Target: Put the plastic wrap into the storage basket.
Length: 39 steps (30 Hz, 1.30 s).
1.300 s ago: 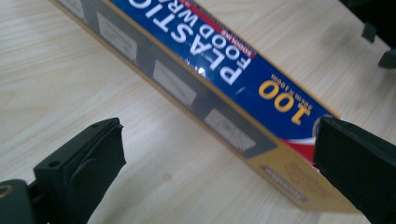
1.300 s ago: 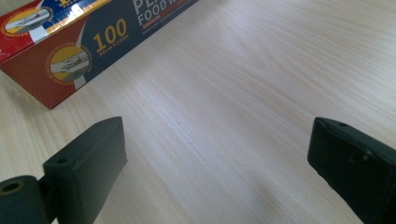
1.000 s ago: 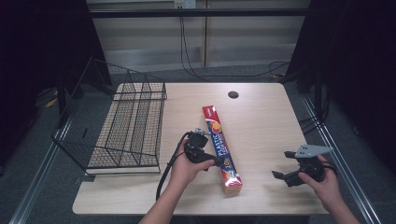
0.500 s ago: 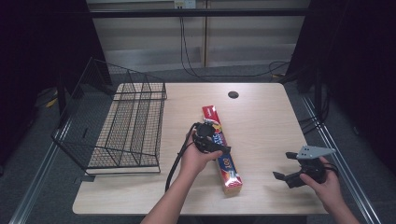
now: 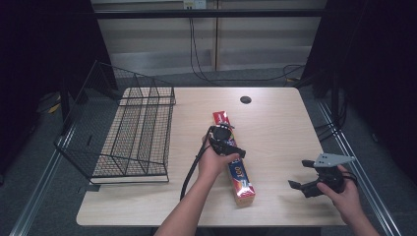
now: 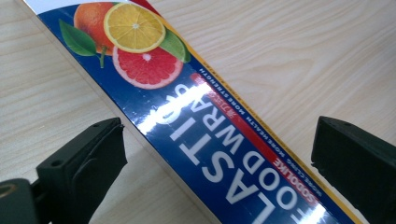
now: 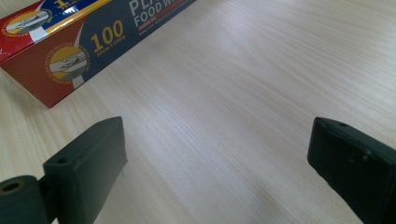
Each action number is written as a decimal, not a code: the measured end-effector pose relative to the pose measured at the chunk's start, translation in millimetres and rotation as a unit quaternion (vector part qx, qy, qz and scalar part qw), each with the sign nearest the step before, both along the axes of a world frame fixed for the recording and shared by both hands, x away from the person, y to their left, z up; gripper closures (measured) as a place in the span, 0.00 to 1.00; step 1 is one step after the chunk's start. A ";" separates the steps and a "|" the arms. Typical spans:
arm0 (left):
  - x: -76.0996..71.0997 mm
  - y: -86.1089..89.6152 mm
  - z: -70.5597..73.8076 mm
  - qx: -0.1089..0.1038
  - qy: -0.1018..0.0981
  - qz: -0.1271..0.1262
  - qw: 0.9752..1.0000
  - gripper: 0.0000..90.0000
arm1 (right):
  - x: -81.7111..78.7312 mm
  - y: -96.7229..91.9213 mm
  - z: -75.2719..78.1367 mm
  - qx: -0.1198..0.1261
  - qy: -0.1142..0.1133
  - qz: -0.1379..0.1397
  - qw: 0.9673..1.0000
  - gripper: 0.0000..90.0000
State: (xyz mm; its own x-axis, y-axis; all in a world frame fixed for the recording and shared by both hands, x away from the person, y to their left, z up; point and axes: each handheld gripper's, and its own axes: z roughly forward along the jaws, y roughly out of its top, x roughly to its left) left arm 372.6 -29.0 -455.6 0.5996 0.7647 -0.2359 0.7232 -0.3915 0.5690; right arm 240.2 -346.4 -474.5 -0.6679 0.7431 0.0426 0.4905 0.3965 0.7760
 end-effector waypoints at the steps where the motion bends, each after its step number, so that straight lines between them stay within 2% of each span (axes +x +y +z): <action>1: 0.8 -0.2 -1.0 0.003 -0.003 0.005 1.000 0.04 | 0.1 0.2 0.1 0.000 0.000 0.000 1.000 0.05; 4: 4.2 1.6 -2.3 0.014 -0.005 0.009 1.000 0.04 | 0.0 0.7 0.4 0.000 -0.001 -0.002 1.000 0.05; 5: 4.8 1.4 -2.9 0.006 0.000 0.015 1.000 0.04 | 0.2 0.9 0.3 0.002 -0.001 0.001 1.000 0.05; 8: 5.2 -1.1 -4.2 0.007 -0.001 0.020 1.000 0.04 | 0.6 1.1 0.1 0.002 -0.001 0.002 1.000 0.05; 12: 5.7 -5.3 -6.7 0.025 0.007 0.007 1.000 0.05 | 0.9 0.9 0.1 0.002 0.000 0.001 1.000 0.05; 13: 5.4 -6.8 -8.4 0.022 0.012 0.009 1.000 0.05 | 1.0 0.8 0.2 0.002 -0.001 0.001 1.000 0.05; 16: 4.8 -8.6 -10.7 0.028 0.009 0.012 1.000 0.04 | 0.9 0.4 0.1 0.002 0.000 -0.003 1.000 0.05; 20: 3.8 -7.6 -12.1 0.013 0.026 0.027 0.999 0.06 | 2.0 0.3 -0.9 0.001 0.001 0.001 1.000 0.05; 24: 2.4 -5.9 -11.6 0.009 0.048 0.042 0.998 0.11 | 1.6 0.8 -0.2 0.001 -0.001 0.000 1.000 0.05; 27: 1.5 -1.2 -7.1 0.019 0.068 0.044 0.997 0.17 | 0.8 0.6 -0.3 0.002 0.000 -0.002 1.000 0.05; 32: -1.2 12.7 0.9 0.038 0.089 0.043 0.994 0.29 | 1.5 0.1 -1.2 0.004 0.001 -0.001 1.000 0.04; 35: -1.6 24.0 5.9 0.056 0.099 0.045 0.993 0.37 | 1.4 0.4 -1.0 0.002 0.001 -0.001 1.000 0.04; 39: -0.9 38.9 11.5 0.088 0.102 0.049 0.990 0.45 | 1.3 0.9 -1.1 0.002 0.002 0.000 1.000 0.04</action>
State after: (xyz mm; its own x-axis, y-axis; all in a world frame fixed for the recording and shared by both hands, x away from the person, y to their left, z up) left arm 371.6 9.9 -444.1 0.4736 0.8571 -0.2024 0.8557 -0.3935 0.3361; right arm 241.5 -345.5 -475.6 -0.6680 0.7426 0.0482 0.4928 0.3929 0.7764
